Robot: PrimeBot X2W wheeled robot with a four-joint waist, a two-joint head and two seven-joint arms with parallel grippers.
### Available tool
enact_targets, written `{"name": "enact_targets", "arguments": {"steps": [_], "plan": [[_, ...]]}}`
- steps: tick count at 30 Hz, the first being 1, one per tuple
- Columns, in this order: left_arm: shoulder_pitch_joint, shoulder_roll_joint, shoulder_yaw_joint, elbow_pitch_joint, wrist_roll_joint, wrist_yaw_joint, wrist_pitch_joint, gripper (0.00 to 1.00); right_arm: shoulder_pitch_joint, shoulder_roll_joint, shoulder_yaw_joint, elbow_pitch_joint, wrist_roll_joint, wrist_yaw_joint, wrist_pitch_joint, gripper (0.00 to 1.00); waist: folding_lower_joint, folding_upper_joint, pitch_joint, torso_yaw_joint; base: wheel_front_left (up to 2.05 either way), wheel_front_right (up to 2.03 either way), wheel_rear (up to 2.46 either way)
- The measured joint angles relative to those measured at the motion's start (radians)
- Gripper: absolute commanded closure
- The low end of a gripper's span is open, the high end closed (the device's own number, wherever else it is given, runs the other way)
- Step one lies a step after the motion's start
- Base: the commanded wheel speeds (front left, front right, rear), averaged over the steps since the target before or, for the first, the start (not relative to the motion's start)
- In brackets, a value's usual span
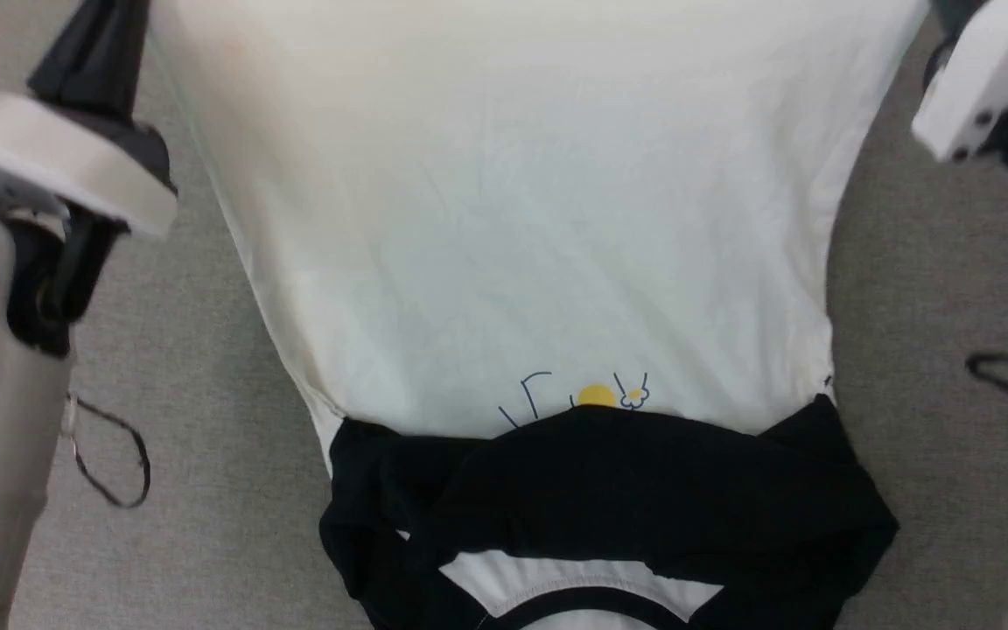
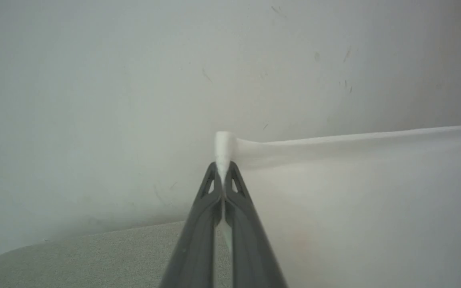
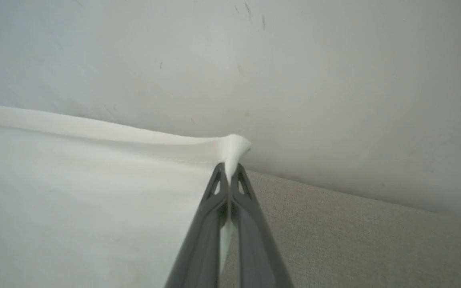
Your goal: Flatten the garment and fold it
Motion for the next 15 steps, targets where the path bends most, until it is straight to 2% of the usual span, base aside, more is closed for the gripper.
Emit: {"name": "enact_targets", "arguments": {"steps": [4,9,15], "plan": [[0.119,0.035,-0.019,-0.102,0.031,0.002,-0.039,1.00,0.136,-0.017,0.022,-0.087,0.077,0.000,-0.027,1.00,-0.0001,0.0000,-0.058,-0.003,0.00,0.00,0.00],[0.306,0.065,-0.039,-0.255,0.087,0.048,-0.103,1.00,0.342,-0.029,0.025,-0.220,0.157,-0.001,-0.062,1.00,-0.0002,0.0000,-0.123,-0.002,0.00,0.00,0.00],[0.569,0.089,-0.042,-0.409,0.093,0.112,-0.137,1.00,0.586,-0.026,0.003,-0.371,0.237,-0.001,-0.105,1.00,-0.0003,0.0000,-0.195,0.003,0.00,0.00,0.00]]}}
